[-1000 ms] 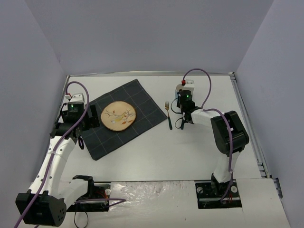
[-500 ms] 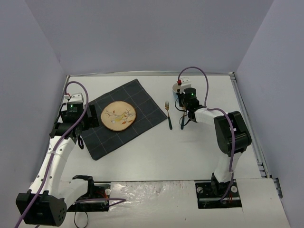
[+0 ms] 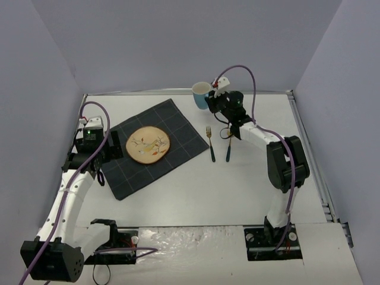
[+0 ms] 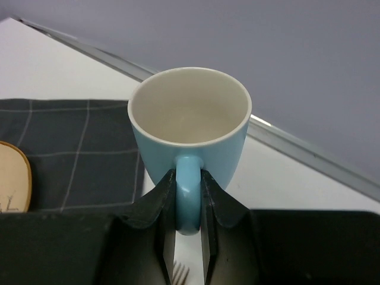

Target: Set the dinner table for one person

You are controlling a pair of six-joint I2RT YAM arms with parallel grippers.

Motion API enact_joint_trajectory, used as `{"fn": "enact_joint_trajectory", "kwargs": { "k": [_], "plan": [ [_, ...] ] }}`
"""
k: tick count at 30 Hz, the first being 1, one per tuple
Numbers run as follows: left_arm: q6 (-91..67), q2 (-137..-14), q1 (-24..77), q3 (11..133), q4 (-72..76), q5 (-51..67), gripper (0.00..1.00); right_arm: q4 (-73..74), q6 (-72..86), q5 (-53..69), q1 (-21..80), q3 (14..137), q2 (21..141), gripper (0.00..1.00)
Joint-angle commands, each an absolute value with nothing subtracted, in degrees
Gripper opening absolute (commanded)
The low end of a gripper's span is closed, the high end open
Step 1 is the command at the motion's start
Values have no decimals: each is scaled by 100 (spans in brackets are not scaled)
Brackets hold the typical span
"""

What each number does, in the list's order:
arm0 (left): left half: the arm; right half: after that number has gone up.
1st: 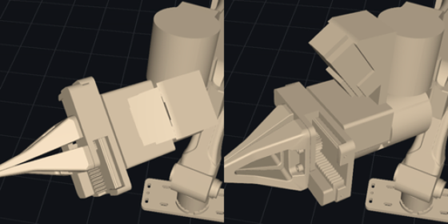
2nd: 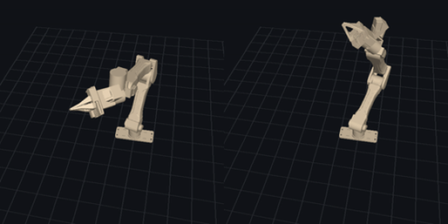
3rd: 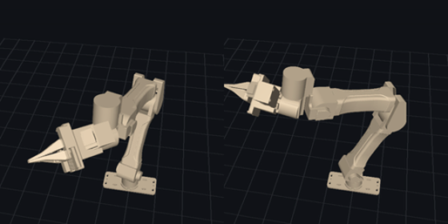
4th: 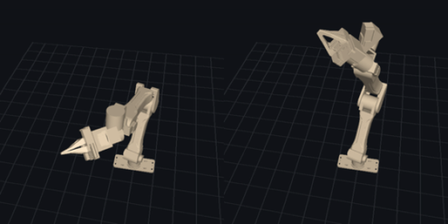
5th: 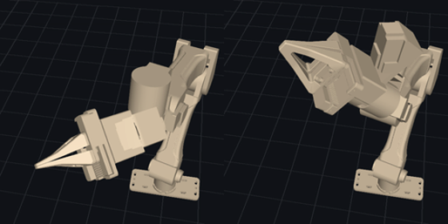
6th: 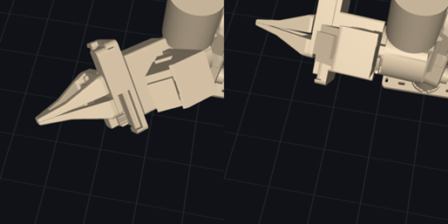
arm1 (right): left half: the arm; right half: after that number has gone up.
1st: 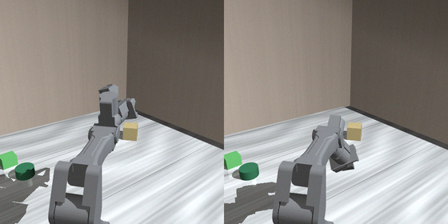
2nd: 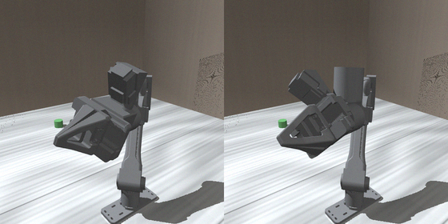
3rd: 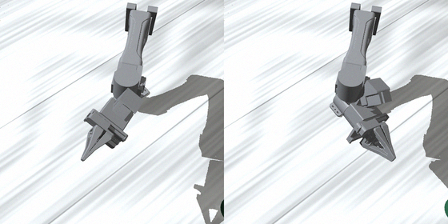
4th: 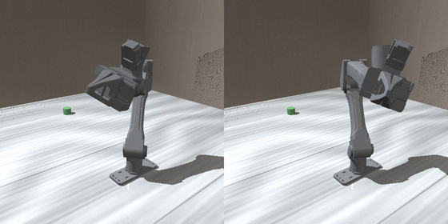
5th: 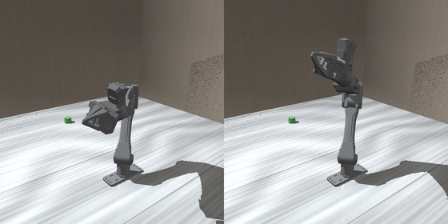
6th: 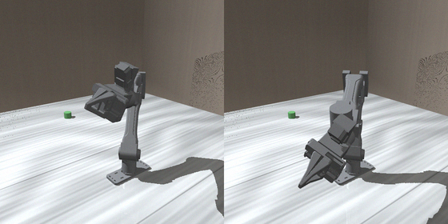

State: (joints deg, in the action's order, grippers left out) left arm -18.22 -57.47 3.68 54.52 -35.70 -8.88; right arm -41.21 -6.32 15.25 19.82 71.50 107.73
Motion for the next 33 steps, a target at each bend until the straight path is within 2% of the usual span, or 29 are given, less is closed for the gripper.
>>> {"fn": "enact_joint_trajectory", "kwargs": {
  "k": [1, 16, 33],
  "plan": [
    [-1838, -5776, 308, 5502, -3296, -959, 97, -5369, -633, 2274, 2245, 7972, 11145, 0],
    [-1802, -5778, 290, 5447, -3270, -1055, 97, -5997, -547, 2992, 2717, 9601, 12603, 0],
    [-1784, -5840, 290, 5427, -3273, -1015, 97, -6336, -247, 2938, 2858, 10645, 13723, 0]
  ]
}}
